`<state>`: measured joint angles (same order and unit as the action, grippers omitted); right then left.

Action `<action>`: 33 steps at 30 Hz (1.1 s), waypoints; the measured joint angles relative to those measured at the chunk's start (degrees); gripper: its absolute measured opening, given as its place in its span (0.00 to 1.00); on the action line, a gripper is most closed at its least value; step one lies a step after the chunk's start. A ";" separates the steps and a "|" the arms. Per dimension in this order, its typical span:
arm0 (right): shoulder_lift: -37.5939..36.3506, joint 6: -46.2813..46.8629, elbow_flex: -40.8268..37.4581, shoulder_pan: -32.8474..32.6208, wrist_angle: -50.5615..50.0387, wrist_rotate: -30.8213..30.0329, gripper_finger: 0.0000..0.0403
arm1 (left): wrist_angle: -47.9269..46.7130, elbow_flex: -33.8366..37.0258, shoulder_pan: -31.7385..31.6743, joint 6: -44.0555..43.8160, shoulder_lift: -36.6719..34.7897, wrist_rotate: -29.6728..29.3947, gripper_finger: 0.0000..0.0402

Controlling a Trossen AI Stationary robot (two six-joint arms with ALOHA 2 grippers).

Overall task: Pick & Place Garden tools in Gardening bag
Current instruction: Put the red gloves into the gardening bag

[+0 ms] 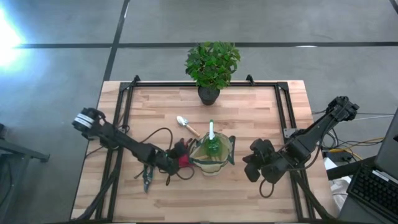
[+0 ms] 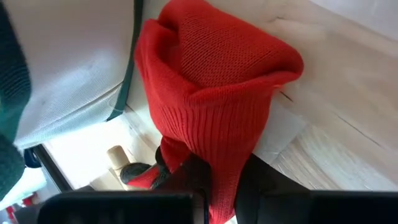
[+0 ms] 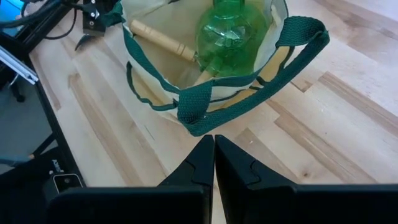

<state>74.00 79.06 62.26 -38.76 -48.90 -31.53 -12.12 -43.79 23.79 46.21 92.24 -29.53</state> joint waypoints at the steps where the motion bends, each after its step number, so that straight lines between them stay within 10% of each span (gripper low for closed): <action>1: 0.00 -0.10 0.00 0.00 0.00 0.00 0.02 | -0.35 0.00 -0.02 -0.46 -0.30 0.06 0.09; 33: -0.02 -1.72 -0.02 0.02 -0.13 0.12 0.02 | -11.97 0.09 0.48 -19.57 -28.82 -2.81 0.09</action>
<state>73.97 77.34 62.24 -38.74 -49.04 -31.41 -24.08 -43.70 24.27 26.64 63.41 -32.34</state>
